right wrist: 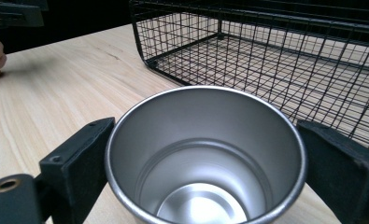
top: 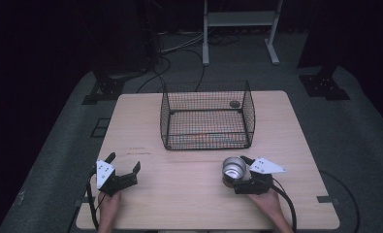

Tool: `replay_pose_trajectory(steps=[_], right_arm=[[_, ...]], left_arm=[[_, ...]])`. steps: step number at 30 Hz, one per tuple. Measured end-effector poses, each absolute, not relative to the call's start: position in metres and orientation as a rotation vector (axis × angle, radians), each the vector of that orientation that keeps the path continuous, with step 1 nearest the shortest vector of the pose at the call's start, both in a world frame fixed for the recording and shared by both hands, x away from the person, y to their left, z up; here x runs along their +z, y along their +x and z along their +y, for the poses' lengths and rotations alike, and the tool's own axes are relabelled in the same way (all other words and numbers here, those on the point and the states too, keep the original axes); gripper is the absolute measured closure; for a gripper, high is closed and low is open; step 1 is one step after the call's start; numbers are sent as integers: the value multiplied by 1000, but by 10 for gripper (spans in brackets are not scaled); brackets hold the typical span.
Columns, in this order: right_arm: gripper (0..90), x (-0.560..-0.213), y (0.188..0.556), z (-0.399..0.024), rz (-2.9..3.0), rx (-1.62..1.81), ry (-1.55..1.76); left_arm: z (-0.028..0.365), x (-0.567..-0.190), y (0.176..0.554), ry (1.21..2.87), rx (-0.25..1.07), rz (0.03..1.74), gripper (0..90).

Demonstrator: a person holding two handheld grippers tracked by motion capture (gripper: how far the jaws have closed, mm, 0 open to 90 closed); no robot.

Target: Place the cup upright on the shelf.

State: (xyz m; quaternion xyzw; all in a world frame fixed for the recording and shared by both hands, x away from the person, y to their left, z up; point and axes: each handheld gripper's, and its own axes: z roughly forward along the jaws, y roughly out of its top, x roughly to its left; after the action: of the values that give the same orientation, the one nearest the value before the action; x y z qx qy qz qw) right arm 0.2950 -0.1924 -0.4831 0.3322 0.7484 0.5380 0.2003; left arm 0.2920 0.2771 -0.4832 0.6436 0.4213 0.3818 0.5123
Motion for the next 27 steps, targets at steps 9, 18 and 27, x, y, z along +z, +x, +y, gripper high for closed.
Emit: replay_pose_trajectory(steps=[9, 18, 27], right_arm=[[126, -480, 293, -194, 2097, 1494, 908], [127, -470, 292, -196, 2112, 1493, 902], [127, -449, 294, -192, 2116, 1508, 867]], left_arm=[[277, -483, 292, 1548, 919, 1014, 0], [277, -483, 292, 1550, 919, 1013, 0], [277, -483, 292, 1549, 918, 1013, 0]])
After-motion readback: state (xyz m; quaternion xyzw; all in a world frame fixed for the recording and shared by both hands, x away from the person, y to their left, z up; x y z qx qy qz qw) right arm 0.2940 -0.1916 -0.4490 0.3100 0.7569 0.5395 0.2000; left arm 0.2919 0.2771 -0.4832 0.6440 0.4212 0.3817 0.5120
